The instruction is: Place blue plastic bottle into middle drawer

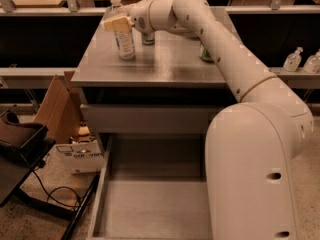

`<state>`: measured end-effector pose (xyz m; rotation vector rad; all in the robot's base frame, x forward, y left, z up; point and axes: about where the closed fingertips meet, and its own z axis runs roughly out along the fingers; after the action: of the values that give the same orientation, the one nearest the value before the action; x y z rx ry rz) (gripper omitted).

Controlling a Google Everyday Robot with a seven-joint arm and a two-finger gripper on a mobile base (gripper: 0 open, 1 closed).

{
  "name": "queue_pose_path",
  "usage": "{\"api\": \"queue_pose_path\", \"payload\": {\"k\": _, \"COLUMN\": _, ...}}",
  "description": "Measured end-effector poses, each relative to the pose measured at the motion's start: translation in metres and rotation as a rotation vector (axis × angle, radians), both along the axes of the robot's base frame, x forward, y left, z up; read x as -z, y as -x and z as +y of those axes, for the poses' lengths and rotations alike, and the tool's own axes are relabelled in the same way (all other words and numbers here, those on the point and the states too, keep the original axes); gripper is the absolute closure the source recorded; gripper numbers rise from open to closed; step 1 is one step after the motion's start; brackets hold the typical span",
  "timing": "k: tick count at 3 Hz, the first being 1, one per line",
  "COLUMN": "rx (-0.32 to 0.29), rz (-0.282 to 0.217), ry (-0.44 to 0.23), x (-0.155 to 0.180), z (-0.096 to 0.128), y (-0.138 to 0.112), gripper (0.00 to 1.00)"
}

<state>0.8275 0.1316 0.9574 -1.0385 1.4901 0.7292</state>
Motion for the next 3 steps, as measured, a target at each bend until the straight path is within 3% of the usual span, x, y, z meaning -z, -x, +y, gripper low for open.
{"api": "queue_pose_path", "payload": {"k": 2, "rx": -0.009, "rz": 0.004, "ry": 0.000, "x": 0.0027, "z": 0.0069, "y": 0.0010, "gripper": 0.88}}
{"api": "queue_pose_path", "payload": {"k": 3, "rx": -0.013, "rz": 0.006, "ry": 0.000, "x": 0.0038, "z": 0.0096, "y": 0.0014, "gripper": 1.00}}
